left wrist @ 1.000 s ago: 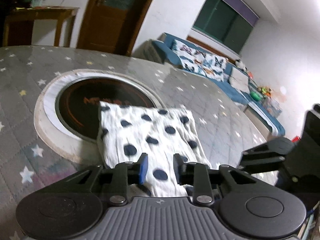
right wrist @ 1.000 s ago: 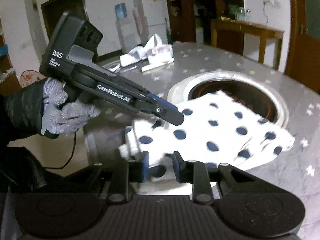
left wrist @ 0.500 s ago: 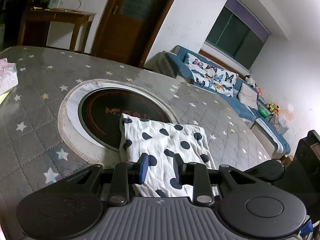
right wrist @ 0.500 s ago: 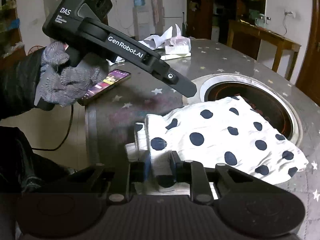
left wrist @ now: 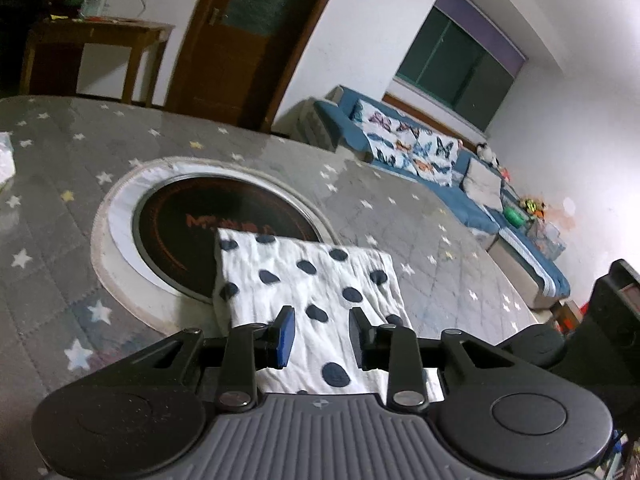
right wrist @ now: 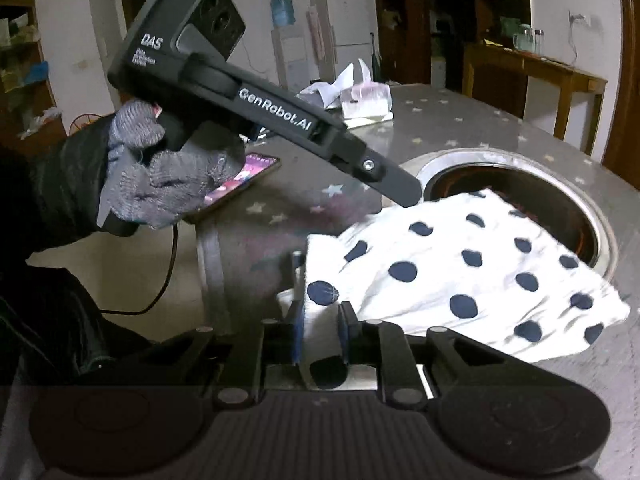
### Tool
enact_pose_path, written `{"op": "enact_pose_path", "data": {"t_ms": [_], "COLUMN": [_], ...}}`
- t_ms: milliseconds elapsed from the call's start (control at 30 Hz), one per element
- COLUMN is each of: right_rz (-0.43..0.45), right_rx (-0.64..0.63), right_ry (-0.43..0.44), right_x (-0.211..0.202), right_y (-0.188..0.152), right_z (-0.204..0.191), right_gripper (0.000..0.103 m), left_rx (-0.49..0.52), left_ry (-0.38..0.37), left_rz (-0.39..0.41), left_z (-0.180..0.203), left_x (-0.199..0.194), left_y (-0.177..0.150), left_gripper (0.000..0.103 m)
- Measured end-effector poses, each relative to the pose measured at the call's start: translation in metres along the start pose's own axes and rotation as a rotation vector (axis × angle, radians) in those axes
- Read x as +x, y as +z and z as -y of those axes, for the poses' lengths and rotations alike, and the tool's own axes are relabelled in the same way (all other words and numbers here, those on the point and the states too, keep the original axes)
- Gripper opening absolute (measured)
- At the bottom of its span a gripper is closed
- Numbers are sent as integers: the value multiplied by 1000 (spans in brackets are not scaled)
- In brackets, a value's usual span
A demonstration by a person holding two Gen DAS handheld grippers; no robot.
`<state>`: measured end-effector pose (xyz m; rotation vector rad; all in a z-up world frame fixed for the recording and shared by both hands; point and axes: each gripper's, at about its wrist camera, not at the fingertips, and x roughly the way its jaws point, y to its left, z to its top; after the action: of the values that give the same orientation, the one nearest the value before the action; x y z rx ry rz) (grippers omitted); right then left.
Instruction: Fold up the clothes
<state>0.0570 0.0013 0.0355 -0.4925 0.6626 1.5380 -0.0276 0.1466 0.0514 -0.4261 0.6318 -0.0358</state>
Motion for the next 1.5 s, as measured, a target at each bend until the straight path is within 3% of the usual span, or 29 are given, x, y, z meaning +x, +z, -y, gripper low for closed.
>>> {"op": "enact_pose_path", "data": {"t_ms": [233, 367, 467, 800, 1233, 1500], "right_rz": [15, 11, 23, 110, 19, -15], "right_rx": [1, 13, 31, 206, 352, 361], "right_ry": [6, 14, 7, -184, -364, -434], "right_x": [-2, -1, -13, -56, 24, 37], "right_y": [2, 0, 1, 9, 19, 9], "right_z": [2, 1, 6, 54, 150, 168], "right_gripper": [17, 27, 27, 33, 35, 34], "left_rx": [-2, -4, -14, -25, -9, -30], "left_ry": [-47, -80, -86, -111, -142, -184], "left_rz": [-33, -80, -110, -133, -119, -116], "left_z": [6, 8, 3, -9, -13, -23], "left_x": [15, 28, 35, 42, 45, 49], "left_y": [-5, -15, -24, -39, -43, -44], "left_gripper": [30, 30, 30, 30, 31, 31]}}
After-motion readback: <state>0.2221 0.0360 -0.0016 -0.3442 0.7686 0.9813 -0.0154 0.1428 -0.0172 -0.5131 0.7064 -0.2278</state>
